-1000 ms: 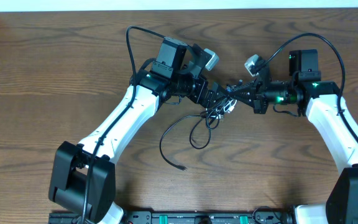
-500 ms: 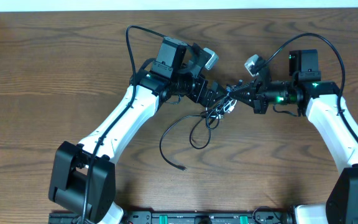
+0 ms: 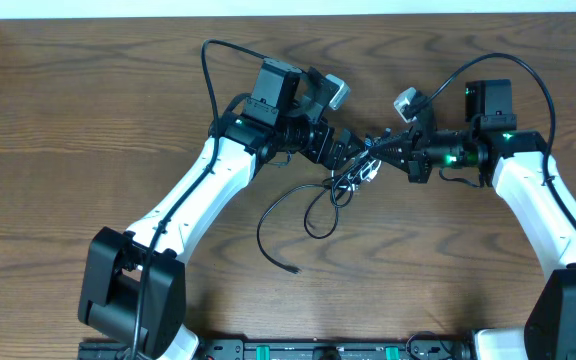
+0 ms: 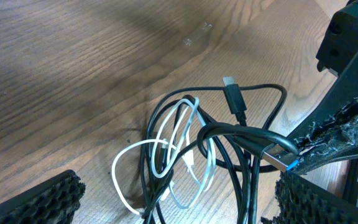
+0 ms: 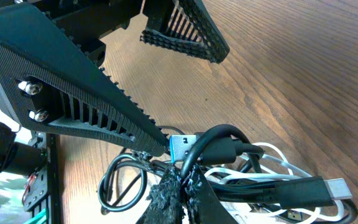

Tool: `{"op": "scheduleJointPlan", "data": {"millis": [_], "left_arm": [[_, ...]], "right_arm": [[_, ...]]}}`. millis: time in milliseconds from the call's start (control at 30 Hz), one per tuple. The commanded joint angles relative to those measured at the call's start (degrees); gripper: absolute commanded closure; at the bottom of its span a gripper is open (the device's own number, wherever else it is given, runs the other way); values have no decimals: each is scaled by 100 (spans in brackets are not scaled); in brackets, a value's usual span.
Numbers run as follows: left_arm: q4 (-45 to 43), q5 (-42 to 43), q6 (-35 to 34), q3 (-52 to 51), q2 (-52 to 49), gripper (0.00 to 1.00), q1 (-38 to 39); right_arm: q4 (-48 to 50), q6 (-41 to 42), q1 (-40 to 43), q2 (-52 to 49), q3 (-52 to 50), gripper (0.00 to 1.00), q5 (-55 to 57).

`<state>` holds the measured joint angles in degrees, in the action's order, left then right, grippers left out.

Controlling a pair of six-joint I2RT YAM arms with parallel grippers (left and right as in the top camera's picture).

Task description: Untangle cables

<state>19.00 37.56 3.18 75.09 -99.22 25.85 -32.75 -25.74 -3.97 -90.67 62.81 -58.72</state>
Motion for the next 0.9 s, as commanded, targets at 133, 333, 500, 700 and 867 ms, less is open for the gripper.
{"op": "scheduleJointPlan", "data": {"millis": [133, 333, 500, 700, 867], "left_arm": [[-52, 219, -48, 90, -46, 1, 0], [-72, 304, -48, 90, -44, 1, 0], [-181, 505, -48, 90, -44, 1, 0], [-129, 170, -46, 90, -46, 1, -4], [-129, 138, -48, 90, -46, 1, -4]], "right_arm": [[-4, 35, -24, 116, 13, 99, -162], [-2, 33, -24, 116, 13, 99, -155], [-4, 35, -24, 116, 13, 99, -118], [-4, 37, -24, 116, 13, 99, -120], [-11, 39, -26, 116, 13, 99, -181]]}}
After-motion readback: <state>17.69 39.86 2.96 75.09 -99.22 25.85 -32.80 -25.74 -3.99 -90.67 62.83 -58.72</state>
